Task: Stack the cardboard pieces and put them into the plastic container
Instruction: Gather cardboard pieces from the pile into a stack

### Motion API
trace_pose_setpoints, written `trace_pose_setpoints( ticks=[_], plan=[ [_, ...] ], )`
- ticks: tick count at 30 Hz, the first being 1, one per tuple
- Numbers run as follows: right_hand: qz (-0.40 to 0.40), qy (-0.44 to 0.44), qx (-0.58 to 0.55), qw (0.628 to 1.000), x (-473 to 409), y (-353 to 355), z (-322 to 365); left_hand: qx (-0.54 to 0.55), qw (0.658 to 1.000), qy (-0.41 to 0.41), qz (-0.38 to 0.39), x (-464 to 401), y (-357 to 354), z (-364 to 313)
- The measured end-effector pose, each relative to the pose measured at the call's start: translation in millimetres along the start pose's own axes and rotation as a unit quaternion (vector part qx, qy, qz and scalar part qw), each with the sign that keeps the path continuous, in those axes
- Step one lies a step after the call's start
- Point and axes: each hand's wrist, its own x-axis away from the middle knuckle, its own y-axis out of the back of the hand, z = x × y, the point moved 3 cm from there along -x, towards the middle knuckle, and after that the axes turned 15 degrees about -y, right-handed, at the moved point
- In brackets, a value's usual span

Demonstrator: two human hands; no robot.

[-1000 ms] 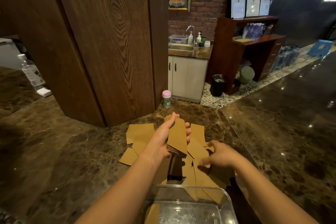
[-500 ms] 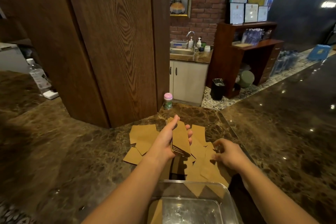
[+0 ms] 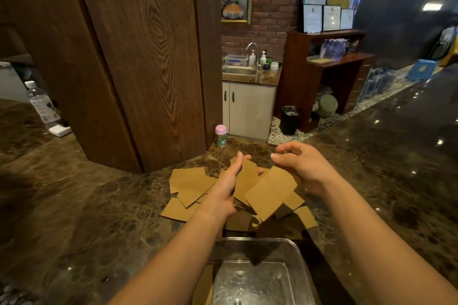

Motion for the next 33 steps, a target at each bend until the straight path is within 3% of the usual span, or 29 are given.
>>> trace_pose_setpoints(
  ticks=[4,9,13,17,20,22,23,26,30,33],
  plan=[
    [0.023,0.052,0.018,0.998,7,-16,11,0.015,0.999,0.009,0.045,5,-8,0],
    [-0.035,0.169,0.14,0.975,8,-38,17,0.023,0.991,0.051,0.121,12,-20,3],
    [-0.07,0.221,0.148,0.961,3,-48,12,0.033,0.989,0.059,0.128,15,-20,4],
    [-0.082,0.216,0.179,0.956,-13,-50,2,-0.003,0.995,0.017,0.1,13,-13,2],
    [-0.126,0.163,0.146,0.968,-33,-33,-8,0.018,0.997,-0.007,0.07,7,-6,-4],
    [-0.151,0.058,0.212,0.964,-53,-14,-25,0.032,0.999,-0.016,0.035,2,3,-8],
    [-0.146,-0.01,0.276,0.95,-61,-6,-38,0.039,0.999,-0.017,0.02,0,7,-9],
    [-0.124,-0.149,0.473,0.859,-76,14,-79,0.05,0.998,-0.018,-0.013,-11,17,-9],
    [-0.109,-0.234,0.509,0.821,-83,22,-112,0.063,0.997,-0.015,-0.033,-29,22,-9],
    [-0.127,-0.244,0.526,0.805,-91,21,-115,0.068,0.997,-0.014,-0.043,-41,22,-9]
  ],
)
